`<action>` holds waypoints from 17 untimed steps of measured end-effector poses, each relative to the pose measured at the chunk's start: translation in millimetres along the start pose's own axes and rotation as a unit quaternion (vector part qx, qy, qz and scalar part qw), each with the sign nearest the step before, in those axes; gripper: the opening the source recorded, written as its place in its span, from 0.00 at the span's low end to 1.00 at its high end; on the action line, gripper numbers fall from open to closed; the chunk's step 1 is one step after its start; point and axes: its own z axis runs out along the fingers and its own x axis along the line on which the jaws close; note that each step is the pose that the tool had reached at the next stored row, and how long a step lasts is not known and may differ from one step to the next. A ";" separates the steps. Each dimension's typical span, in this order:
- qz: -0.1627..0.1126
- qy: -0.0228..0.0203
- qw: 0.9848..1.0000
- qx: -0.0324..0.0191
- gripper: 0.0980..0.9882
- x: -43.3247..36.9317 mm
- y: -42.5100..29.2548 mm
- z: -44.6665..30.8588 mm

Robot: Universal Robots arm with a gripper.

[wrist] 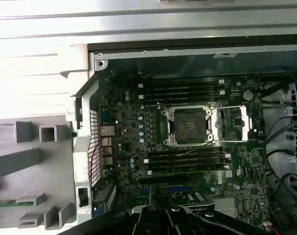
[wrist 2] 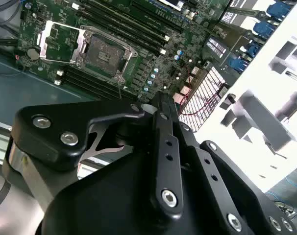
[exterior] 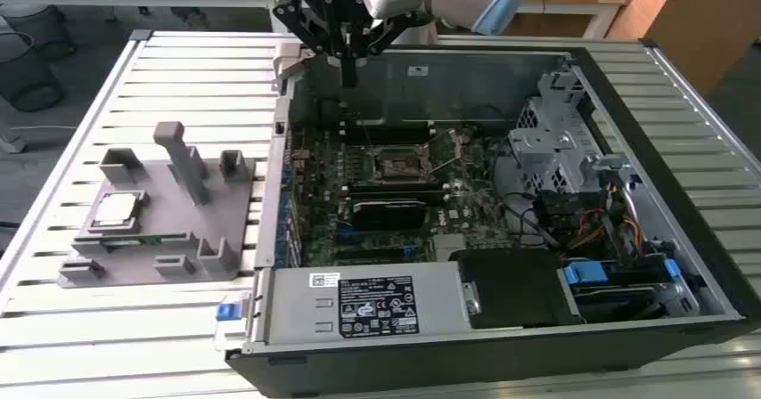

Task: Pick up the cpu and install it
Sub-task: 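Reach for the cpu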

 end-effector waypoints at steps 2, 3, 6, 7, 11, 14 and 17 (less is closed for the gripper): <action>0.000 0.000 1.000 0.000 0.01 0.0 0.0 0.0; 0.000 0.000 1.000 0.000 0.01 0.0 0.0 0.0; 0.000 0.000 1.000 0.000 0.01 0.6 0.0 0.0; 0.000 0.000 1.000 0.000 0.01 1.3 -0.1 0.0; 0.000 0.000 1.000 0.000 0.01 4.3 -0.3 -0.1; 0.000 0.000 1.000 0.000 0.01 5.7 -0.4 -0.1; 0.000 0.000 1.000 0.000 0.01 7.1 -0.5 -0.1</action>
